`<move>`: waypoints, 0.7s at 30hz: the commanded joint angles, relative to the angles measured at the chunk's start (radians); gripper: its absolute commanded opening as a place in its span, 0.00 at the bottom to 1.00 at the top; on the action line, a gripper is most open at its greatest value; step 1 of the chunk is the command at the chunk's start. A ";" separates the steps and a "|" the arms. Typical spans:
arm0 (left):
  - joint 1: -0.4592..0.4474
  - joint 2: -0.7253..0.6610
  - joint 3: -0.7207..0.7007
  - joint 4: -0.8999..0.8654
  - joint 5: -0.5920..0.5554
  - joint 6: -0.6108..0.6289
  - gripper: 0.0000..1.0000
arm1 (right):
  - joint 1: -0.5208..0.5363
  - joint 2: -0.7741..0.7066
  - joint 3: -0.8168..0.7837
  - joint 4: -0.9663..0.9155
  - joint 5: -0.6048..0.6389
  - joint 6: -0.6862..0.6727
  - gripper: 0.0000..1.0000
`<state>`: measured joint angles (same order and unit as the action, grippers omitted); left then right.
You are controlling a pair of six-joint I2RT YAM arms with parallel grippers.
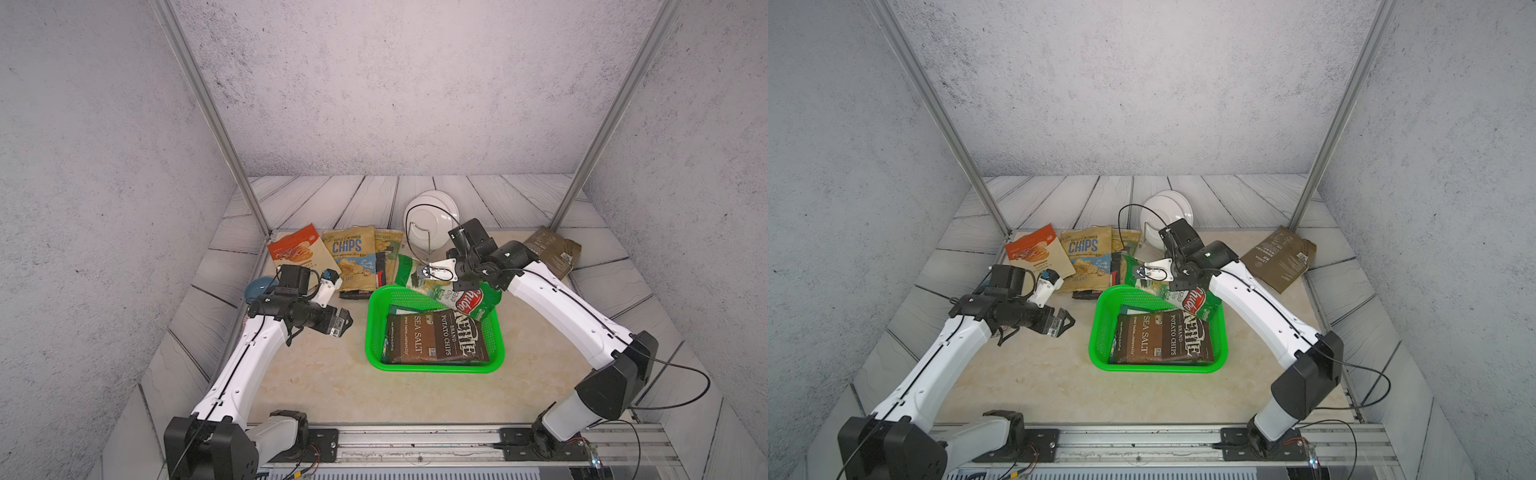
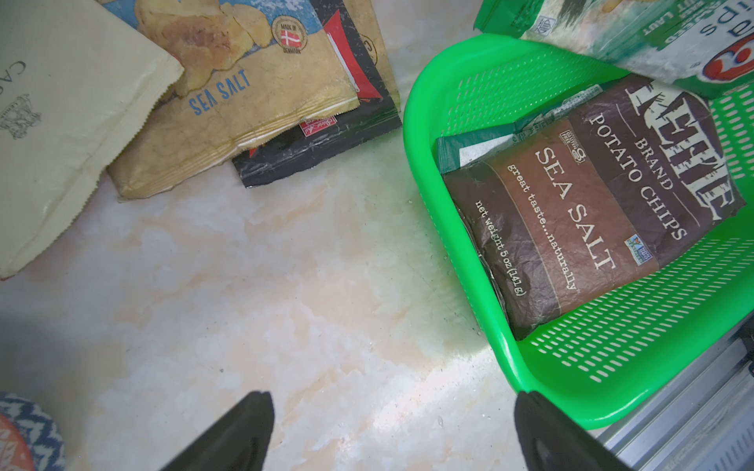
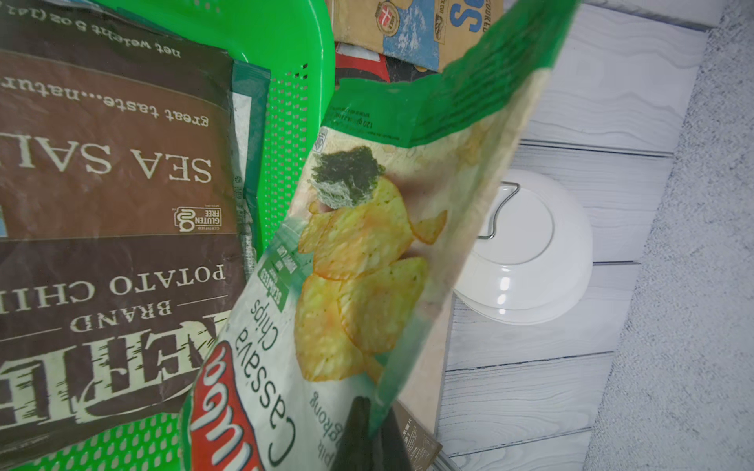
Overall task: Put the potato chips into the basket
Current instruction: Place the potato chip in the basket.
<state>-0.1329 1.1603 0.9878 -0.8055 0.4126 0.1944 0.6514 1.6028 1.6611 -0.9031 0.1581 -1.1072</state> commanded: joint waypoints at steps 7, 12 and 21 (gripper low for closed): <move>0.002 0.006 -0.007 -0.014 0.005 0.005 0.99 | 0.005 0.025 -0.059 0.074 -0.067 -0.110 0.00; 0.001 0.009 -0.005 -0.013 0.006 0.006 0.99 | 0.005 0.042 -0.086 0.131 -0.058 -0.147 0.00; 0.001 0.007 -0.006 -0.012 0.005 0.006 0.99 | 0.017 0.074 -0.112 0.197 -0.084 -0.148 0.00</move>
<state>-0.1329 1.1660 0.9878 -0.8055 0.4122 0.1944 0.6563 1.6588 1.5562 -0.7460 0.0975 -1.2564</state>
